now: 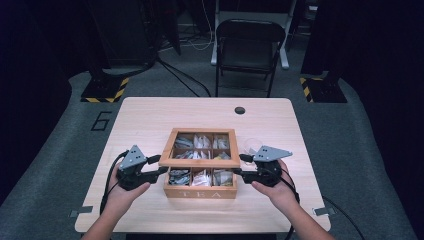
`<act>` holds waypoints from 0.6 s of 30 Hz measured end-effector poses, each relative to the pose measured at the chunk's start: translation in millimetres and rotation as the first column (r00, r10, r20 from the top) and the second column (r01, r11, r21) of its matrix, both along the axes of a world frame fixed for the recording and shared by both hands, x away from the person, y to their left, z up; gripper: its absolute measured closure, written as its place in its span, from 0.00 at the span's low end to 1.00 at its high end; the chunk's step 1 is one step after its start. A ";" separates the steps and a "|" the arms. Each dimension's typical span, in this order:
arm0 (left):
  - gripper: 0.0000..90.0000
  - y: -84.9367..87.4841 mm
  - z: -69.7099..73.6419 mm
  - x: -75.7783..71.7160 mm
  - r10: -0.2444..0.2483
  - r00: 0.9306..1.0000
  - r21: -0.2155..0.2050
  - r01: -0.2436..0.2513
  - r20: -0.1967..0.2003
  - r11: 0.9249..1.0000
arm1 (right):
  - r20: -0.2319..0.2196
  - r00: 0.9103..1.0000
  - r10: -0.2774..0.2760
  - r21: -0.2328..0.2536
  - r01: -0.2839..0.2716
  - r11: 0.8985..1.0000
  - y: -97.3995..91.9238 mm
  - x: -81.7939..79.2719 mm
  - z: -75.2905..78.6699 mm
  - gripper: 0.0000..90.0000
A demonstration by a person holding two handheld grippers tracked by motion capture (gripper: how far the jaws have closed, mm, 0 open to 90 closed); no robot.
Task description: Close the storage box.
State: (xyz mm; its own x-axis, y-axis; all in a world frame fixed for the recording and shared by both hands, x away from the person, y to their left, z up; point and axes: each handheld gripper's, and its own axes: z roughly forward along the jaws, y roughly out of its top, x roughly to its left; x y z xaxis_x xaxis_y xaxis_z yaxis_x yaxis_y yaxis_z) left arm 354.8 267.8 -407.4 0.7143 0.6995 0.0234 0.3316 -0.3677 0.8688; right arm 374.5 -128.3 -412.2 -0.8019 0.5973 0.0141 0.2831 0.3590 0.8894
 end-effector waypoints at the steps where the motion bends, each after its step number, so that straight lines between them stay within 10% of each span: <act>1: 0.58 0.1 -1.1 -0.3 -0.004 1.000 -0.004 0.004 -0.001 1.000 | -0.003 1.000 -0.003 0.002 0.003 1.000 0.1 -1.3 -1.0 0.51; 18: 0.55 0.0 -16.1 -8.0 -0.002 1.000 -0.013 0.002 -0.007 1.000 | -0.014 1.000 -0.018 0.029 0.018 0.999 0.6 -13.4 -14.5 0.50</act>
State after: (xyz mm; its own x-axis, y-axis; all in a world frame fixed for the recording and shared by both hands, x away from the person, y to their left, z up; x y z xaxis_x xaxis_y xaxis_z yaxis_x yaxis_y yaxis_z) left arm 346.8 267.8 -423.5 0.7159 0.6981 0.0093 0.3369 -0.3571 0.8712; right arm 361.1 -127.7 -426.8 -0.7907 0.6107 0.0425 0.3013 0.3278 0.8954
